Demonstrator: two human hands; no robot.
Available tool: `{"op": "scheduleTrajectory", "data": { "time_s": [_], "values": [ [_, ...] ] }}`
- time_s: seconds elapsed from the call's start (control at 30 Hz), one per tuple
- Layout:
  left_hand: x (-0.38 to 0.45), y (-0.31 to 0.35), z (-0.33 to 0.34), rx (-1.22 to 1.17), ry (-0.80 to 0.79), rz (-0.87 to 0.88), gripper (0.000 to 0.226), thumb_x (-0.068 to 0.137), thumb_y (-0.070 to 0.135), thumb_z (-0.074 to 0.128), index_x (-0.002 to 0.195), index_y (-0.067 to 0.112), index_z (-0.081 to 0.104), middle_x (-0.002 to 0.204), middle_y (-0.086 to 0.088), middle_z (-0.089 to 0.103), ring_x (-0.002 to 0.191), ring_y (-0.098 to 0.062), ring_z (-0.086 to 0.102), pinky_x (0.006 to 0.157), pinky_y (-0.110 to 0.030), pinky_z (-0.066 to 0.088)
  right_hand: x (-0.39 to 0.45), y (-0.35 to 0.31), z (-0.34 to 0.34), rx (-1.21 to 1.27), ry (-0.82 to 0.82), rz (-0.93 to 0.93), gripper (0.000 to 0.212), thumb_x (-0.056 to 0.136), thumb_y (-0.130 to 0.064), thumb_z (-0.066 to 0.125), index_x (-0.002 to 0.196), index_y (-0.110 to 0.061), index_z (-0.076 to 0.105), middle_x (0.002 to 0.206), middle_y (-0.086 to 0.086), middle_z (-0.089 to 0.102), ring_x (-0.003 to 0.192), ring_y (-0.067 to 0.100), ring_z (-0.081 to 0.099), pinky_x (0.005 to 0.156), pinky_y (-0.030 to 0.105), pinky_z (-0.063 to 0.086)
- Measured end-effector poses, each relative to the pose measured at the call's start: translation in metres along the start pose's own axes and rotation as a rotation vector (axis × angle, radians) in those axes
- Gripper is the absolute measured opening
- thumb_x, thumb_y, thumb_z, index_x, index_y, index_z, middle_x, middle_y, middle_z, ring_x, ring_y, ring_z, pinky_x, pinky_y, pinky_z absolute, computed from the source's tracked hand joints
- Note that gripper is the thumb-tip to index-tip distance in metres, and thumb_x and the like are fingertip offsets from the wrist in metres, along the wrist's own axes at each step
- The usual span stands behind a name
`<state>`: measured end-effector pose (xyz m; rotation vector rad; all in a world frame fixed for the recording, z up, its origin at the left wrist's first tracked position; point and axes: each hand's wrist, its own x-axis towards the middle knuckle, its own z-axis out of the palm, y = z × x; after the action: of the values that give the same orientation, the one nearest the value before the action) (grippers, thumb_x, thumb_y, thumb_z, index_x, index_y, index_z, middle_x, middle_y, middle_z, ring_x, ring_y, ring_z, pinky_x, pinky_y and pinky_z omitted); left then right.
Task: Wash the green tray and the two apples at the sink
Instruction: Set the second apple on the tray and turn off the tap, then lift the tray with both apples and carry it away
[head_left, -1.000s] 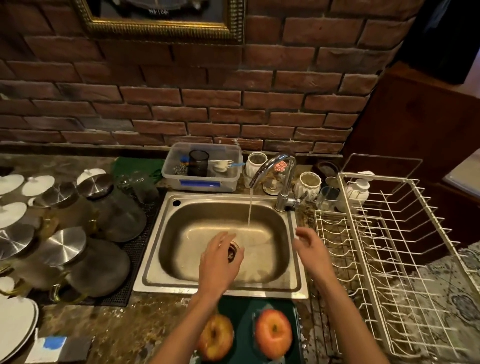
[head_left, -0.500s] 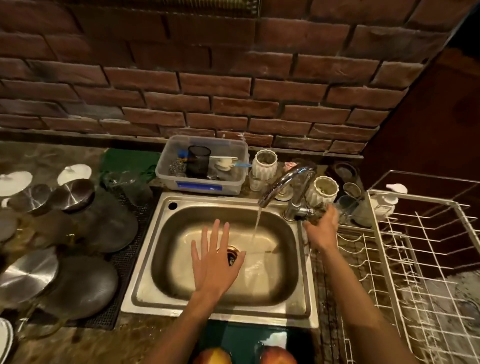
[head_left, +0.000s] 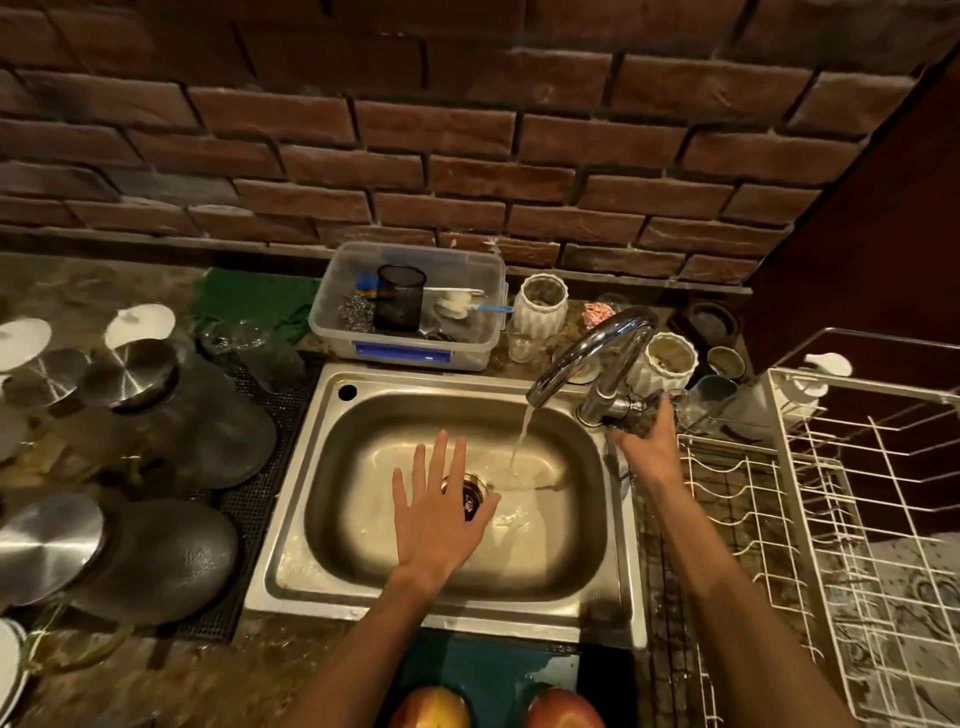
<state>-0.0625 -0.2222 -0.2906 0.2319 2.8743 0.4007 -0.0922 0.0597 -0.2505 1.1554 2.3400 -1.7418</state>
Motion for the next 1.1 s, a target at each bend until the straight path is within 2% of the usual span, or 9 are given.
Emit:
{"op": "scheduleTrajectory", "data": {
  "time_s": [0.1,0.23,0.43,0.57,0.67,0.87,1.0,1.03,1.1],
  "values": [
    [0.0,0.0,0.001,0.005,-0.005,-0.002,0.088,0.086,0.082,0.017,0.156,0.038,-0.015,0.164,0.009,-0.024,0.154,-0.022,-0.016,0.123,-0.052,-0.006,-0.003,-0.002,0.003,-0.03,-0.004,-0.002,0.105,0.082,-0.004,0.074,0.158,-0.034,0.008,0.167,-0.004,0.009,0.149,0.024,0.027,0.117,0.043,0.028],
    [-0.001,0.002,-0.001,0.007,-0.021,0.002,0.087,0.087,0.081,0.016,0.156,0.037,-0.015,0.16,0.01,-0.029,0.154,-0.022,-0.016,0.124,-0.052,-0.007,-0.005,-0.004,0.002,-0.031,-0.039,0.0,0.108,0.081,-0.004,0.074,0.158,-0.035,0.006,0.167,-0.005,0.005,0.152,0.025,0.018,0.119,0.045,0.024],
    [-0.004,-0.001,-0.01,0.002,-0.038,0.005,0.087,0.088,0.079,0.021,0.159,0.035,-0.005,0.168,0.008,-0.012,0.155,-0.021,-0.01,0.125,-0.05,-0.002,-0.012,-0.011,-0.008,-0.059,-0.143,0.018,0.11,0.082,-0.016,0.078,0.158,-0.031,0.0,0.168,0.002,0.004,0.153,0.028,0.013,0.122,0.05,0.021],
    [-0.008,-0.006,-0.019,-0.032,-0.04,0.021,0.085,0.09,0.077,0.024,0.159,0.033,0.005,0.168,0.008,-0.002,0.155,-0.019,-0.004,0.125,-0.046,0.001,-0.034,-0.014,-0.004,-0.083,-0.14,-0.005,0.092,0.085,-0.021,0.076,0.157,-0.019,0.019,0.162,0.011,0.028,0.147,0.031,0.03,0.117,0.047,0.031],
    [-0.013,-0.008,-0.028,-0.077,-0.042,0.039,0.081,0.09,0.075,0.028,0.158,0.033,0.015,0.168,0.008,0.007,0.155,-0.018,0.003,0.124,-0.046,0.007,-0.057,-0.015,-0.004,-0.125,-0.16,-0.036,0.082,0.085,-0.031,0.077,0.152,-0.018,0.032,0.158,0.011,0.035,0.144,0.032,0.035,0.116,0.048,0.035],
    [-0.036,-0.012,-0.051,-0.304,-0.122,0.022,0.072,0.09,0.068,0.045,0.15,0.028,0.039,0.161,0.004,0.032,0.15,-0.017,0.023,0.12,-0.044,0.028,-0.104,-0.011,-0.015,-0.114,-0.237,-0.117,0.076,0.087,-0.04,0.072,0.15,-0.014,0.039,0.155,0.008,0.04,0.14,0.027,0.041,0.114,0.042,0.038],
    [-0.056,-0.018,-0.066,-0.525,-0.18,-0.017,0.06,0.092,0.051,0.06,0.144,0.023,0.05,0.149,-0.002,0.049,0.138,-0.018,0.042,0.115,-0.035,0.035,-0.13,-0.004,-0.027,-0.083,-0.277,-0.135,0.069,0.087,-0.039,0.072,0.145,-0.015,0.045,0.15,0.009,0.045,0.129,0.022,0.048,0.095,0.025,0.043],
    [-0.063,-0.021,-0.07,-0.584,-0.198,-0.031,0.057,0.092,0.049,0.063,0.142,0.024,0.051,0.147,-0.001,0.051,0.134,-0.016,0.045,0.111,-0.033,0.037,-0.138,-0.002,-0.03,-0.068,-0.29,-0.131,0.068,0.086,-0.04,0.072,0.145,-0.016,0.046,0.149,0.008,0.045,0.126,0.019,0.048,0.093,0.024,0.043],
    [-0.077,-0.03,-0.075,-0.694,-0.249,-0.068,0.055,0.089,0.047,0.067,0.14,0.028,0.053,0.142,0.001,0.053,0.125,-0.013,0.048,0.101,-0.03,0.042,-0.15,0.007,-0.035,-0.044,-0.306,-0.116,0.068,0.085,-0.043,0.073,0.143,-0.019,0.048,0.149,0.006,0.047,0.128,0.019,0.047,0.099,0.031,0.044]
  ]
}}
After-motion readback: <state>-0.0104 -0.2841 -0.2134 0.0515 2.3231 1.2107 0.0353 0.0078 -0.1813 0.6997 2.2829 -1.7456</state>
